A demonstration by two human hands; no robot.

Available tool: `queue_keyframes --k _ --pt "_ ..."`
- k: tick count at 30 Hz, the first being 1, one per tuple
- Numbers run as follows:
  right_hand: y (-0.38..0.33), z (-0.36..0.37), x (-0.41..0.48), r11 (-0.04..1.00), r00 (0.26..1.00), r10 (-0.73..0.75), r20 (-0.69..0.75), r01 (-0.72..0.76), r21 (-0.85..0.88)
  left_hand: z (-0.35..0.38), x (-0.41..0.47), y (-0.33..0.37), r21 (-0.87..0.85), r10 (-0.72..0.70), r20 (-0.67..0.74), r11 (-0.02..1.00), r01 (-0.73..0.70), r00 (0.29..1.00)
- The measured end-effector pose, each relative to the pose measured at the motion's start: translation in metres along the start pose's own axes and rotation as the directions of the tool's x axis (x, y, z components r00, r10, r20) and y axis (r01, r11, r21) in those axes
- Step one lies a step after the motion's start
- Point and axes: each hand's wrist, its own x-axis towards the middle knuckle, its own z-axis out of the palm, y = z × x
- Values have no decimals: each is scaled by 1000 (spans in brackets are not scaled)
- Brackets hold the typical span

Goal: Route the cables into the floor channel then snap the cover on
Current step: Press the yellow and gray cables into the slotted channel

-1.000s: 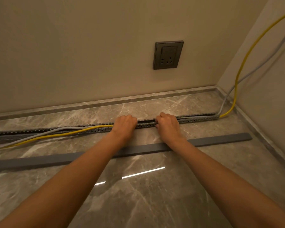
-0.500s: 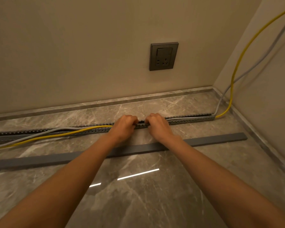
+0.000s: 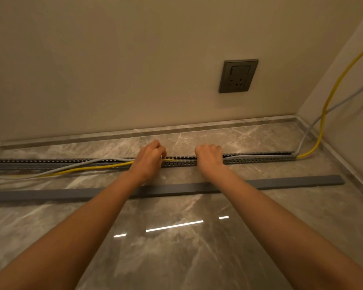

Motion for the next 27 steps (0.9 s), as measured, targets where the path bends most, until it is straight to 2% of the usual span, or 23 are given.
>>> queue_keyframes --k 3,5,8,10,20,27 --pt "-18 2 -2 997 999 31 -28 -33 -73 -8 -7 -21 49 -38 -31 998 39 999" --pt "-33 0 -2 998 997 6 -82 -12 -68 -15 -10 -34 68 -81 4 994 81 997" --pt "-63 -5 0 990 983 -130 -126 136 43 -21 -13 -45 51 -99 42 994 97 994" --pt "-76 -5 2 976 976 -168 -137 185 117 -21 -14 -48 27 -85 46 996 83 995" --pt "-70 5 2 979 977 -159 -141 175 107 -11 -8 -45 60 53 -27 997 -52 998" --pt "-29 5 18 993 993 -50 -109 61 101 1 10 -18 127 92 61 987 -99 994"
